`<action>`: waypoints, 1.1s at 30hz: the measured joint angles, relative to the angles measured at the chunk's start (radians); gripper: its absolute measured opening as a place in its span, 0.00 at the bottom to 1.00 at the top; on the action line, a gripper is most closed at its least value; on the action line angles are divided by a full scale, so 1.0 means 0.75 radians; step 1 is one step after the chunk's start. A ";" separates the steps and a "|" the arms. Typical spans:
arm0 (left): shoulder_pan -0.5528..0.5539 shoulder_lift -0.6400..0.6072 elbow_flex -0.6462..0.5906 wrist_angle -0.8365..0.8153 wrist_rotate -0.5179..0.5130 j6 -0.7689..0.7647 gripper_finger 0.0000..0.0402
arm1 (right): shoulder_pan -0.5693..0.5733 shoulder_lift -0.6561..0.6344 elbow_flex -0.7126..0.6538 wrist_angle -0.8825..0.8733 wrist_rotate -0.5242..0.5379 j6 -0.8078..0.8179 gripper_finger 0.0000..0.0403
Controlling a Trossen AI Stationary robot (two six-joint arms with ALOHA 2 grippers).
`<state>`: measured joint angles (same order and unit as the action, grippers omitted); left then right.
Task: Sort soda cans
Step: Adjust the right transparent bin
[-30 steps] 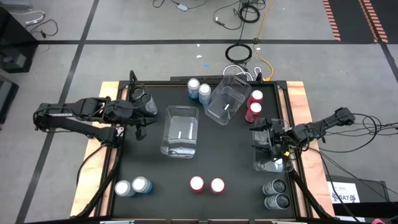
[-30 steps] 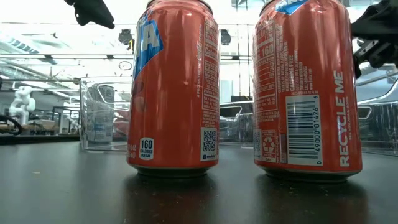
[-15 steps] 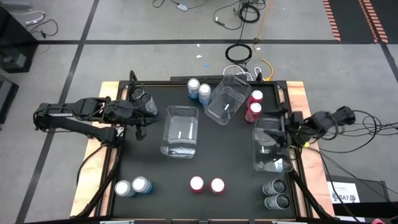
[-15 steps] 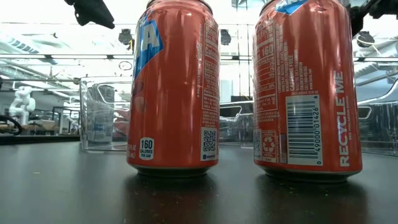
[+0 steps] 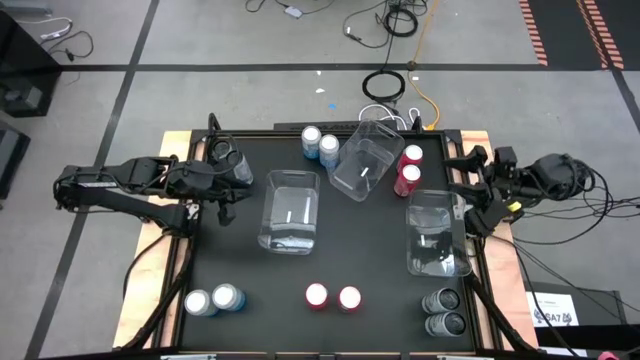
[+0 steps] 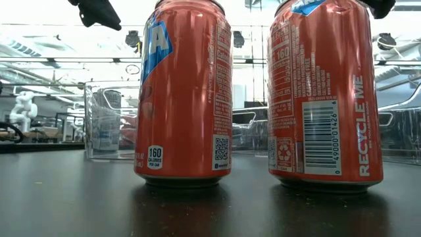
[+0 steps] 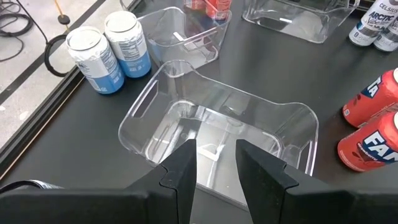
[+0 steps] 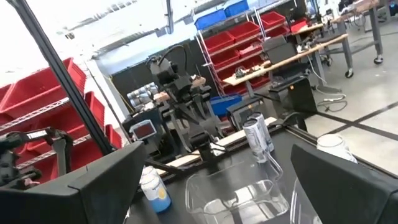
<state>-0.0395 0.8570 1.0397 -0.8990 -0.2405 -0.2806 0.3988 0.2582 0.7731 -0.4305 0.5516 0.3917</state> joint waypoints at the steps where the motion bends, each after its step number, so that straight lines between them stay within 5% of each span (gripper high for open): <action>1: 0.000 0.000 0.000 0.000 0.000 0.000 0.31 | 0.000 0.012 0.000 -0.001 0.001 0.011 0.98; 13: 0.000 0.000 0.000 0.000 0.000 0.010 0.31 | 0.000 0.226 -0.002 0.055 0.018 0.022 0.98; 26: 0.000 0.000 0.001 -0.001 0.000 0.073 0.31 | 0.000 0.420 -0.002 0.081 0.421 0.068 0.98; 33: 0.000 0.000 0.001 0.000 0.000 0.078 0.31 | -0.001 0.485 0.070 0.042 0.454 0.161 0.97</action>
<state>-0.0395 0.8570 1.0401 -0.8993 -0.2405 -0.2218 0.3981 0.6223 0.8252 -0.3993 0.8919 0.5121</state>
